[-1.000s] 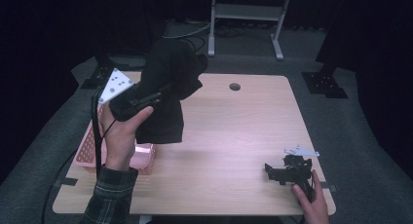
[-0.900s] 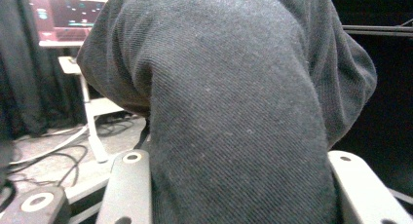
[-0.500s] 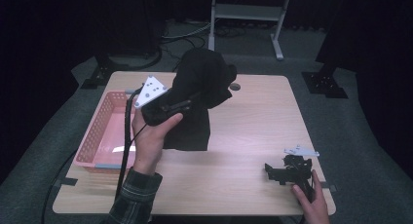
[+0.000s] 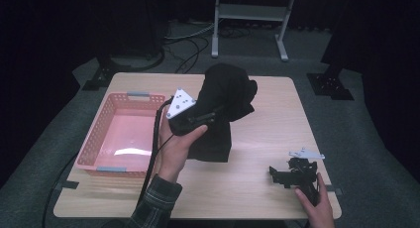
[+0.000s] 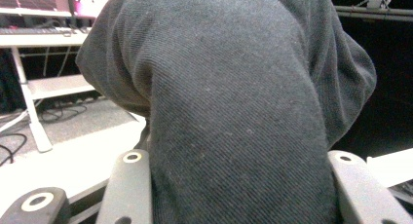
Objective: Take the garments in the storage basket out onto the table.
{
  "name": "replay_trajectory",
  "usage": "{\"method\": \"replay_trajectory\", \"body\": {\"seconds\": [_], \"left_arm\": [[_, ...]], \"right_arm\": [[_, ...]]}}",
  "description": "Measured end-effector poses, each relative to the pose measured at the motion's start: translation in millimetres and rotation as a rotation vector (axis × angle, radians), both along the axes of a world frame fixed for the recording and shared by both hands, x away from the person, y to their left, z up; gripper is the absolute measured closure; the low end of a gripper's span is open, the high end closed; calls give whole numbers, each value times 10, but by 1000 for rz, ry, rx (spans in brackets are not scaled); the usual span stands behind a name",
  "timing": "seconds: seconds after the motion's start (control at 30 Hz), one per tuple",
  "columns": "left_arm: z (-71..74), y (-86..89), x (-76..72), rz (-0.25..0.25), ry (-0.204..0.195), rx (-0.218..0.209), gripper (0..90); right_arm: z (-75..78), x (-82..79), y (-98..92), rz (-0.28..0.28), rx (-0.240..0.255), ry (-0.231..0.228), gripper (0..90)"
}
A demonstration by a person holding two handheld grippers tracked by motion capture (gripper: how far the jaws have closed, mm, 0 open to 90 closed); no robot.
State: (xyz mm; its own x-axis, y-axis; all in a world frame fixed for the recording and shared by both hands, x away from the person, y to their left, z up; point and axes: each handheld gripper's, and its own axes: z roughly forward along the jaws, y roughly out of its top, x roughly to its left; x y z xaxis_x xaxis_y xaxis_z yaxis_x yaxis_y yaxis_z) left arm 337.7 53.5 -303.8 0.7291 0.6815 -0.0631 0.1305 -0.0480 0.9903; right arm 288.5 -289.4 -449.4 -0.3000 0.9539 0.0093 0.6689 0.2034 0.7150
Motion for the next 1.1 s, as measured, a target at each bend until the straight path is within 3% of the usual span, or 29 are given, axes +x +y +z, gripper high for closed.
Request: {"method": "replay_trajectory", "body": {"seconds": [0.63,1.1], "left_arm": [[-491,-320,59,5,67,45,503],[-869,-496,121,30,124,117,503]], "right_arm": [[1,-1,0,0,0,2,0],[0,0,1,-1,1,1,0]]}}
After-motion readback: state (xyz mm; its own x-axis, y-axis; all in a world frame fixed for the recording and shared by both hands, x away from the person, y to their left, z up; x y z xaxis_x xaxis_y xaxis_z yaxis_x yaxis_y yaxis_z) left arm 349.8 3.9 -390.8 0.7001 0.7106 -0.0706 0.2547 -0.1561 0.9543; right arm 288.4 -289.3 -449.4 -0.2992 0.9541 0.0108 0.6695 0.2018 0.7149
